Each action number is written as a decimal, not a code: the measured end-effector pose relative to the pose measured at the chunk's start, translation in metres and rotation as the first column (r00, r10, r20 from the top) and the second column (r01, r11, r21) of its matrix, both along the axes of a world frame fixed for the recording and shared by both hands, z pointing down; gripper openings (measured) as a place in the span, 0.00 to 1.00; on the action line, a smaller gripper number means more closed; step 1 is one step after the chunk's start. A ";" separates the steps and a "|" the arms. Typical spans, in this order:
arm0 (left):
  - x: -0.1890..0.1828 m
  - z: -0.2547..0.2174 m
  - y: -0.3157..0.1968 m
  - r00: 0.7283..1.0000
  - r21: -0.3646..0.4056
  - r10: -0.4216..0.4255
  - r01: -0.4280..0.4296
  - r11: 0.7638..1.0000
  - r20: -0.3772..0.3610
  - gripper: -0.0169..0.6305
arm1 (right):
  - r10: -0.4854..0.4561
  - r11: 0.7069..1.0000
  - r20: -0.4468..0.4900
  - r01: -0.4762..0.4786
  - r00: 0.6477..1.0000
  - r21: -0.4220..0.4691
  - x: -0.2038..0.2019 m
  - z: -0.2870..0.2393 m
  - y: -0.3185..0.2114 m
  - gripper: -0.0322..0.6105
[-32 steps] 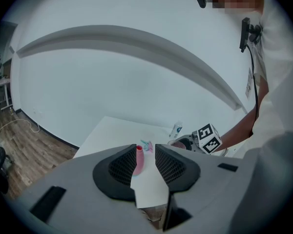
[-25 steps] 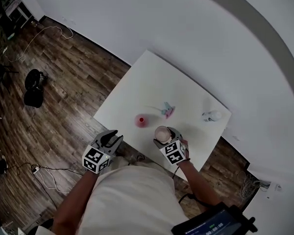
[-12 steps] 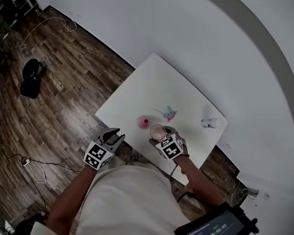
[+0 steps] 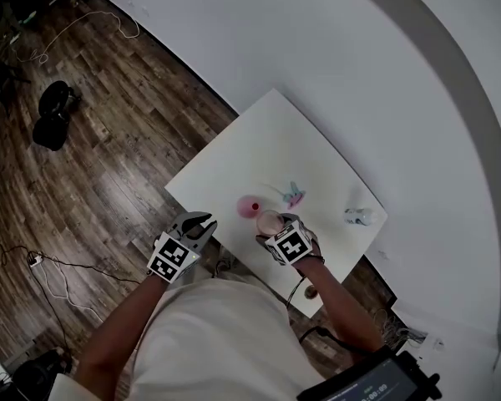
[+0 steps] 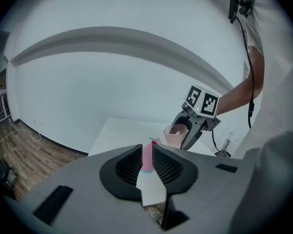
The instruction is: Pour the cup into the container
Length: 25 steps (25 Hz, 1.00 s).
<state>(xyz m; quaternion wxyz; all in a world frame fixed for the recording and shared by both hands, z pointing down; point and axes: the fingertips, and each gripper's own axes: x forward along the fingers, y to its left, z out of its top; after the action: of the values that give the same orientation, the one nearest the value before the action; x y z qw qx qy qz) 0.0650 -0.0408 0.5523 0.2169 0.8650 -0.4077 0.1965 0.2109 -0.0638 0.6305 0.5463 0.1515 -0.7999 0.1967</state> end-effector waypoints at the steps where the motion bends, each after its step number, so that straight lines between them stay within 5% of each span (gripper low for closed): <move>1: -0.001 0.000 -0.002 1.000 0.000 -0.001 0.001 1.000 0.004 0.13 | -0.002 1.000 -0.008 0.002 1.000 -0.012 -0.001 0.000 0.000 0.63; 6: 0.001 0.001 -0.009 1.000 0.013 0.010 -0.010 1.000 0.000 0.05 | -0.016 0.998 -0.039 0.014 0.999 -0.062 -0.005 0.007 -0.001 0.63; 25: -0.005 0.007 -0.018 1.000 0.003 0.016 -0.016 1.000 -0.020 0.04 | -0.079 0.985 -0.120 0.058 0.990 -0.164 -0.018 0.002 -0.004 0.63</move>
<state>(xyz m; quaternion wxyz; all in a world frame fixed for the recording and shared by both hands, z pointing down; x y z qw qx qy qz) 0.0598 -0.0590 0.5594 0.2180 0.8705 -0.3989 0.1886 0.1928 -0.0678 0.6327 0.6127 0.0916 -0.7501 0.2315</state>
